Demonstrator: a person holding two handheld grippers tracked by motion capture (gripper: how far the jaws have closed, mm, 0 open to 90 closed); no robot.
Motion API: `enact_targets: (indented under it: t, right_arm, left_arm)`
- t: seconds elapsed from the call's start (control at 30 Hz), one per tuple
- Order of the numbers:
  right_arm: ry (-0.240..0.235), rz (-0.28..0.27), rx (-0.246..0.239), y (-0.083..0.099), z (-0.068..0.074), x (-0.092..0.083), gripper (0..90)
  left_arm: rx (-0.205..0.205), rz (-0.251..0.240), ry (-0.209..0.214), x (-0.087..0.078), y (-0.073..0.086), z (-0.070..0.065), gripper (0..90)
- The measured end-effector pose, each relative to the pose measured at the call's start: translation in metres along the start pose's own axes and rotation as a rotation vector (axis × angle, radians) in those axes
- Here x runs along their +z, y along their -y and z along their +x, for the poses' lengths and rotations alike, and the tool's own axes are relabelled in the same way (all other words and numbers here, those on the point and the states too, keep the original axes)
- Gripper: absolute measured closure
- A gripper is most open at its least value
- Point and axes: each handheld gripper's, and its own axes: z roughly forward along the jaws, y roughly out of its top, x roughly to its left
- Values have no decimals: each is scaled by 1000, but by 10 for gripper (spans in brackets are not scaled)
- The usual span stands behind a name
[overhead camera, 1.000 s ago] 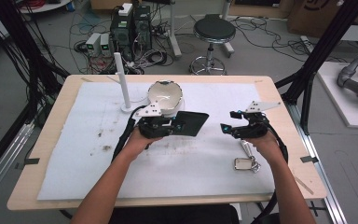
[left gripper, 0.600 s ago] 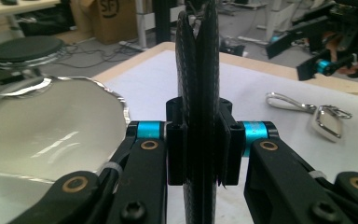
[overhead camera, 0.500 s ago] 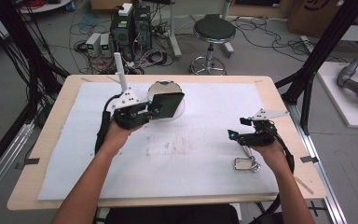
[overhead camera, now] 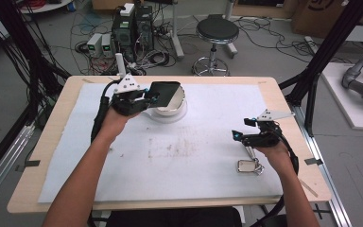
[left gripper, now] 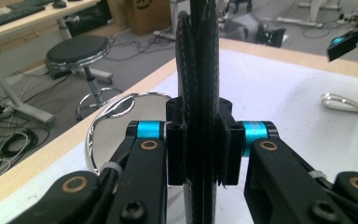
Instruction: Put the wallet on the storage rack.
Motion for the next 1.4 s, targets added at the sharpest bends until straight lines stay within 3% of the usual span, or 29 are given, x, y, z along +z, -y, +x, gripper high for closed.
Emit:
enact_targets:
  t: [0.07, 0.27, 0.4, 0.77, 0.93, 1.13, 1.17, 1.2, 1.3, 1.4]
  right_arm:
    - [0, -2, -1, 0, -1, 0, 241]
    - [-2, -2, 4, 1, -2, -1, 242]
    - [-4, -1, 7, 2, -3, -1, 243]
    - [-6, -6, 8, 2, -4, -2, 243]
    - [-11, -9, 9, 1, -4, -2, 243]
    - [-16, -6, 13, 2, -3, -2, 243]
    - [-13, -7, 13, 2, -3, -3, 243]
    - [-15, -8, 13, 2, -4, -3, 243]
    - [-16, -6, 17, 4, -5, -3, 243]
    - [-13, -6, 19, 4, -5, -4, 243]
  left_arm:
    - [16, 54, -10, 12, -1, 4, 769]
    - [32, 97, -7, 26, -5, 9, 768]
    - [66, 151, -28, 35, -8, 13, 768]
    - [77, 253, -42, 59, 1, 17, 768]
    - [86, 298, -57, 70, -1, 17, 768]
    - [60, 326, -77, 81, -1, 19, 749]
    - [39, 312, -78, 82, 0, 19, 638]
    - [-24, 278, -79, 82, 0, 20, 584]
    - [-37, 261, -72, 80, 0, 20, 503]
    - [-57, 244, -61, 77, 4, 20, 492]
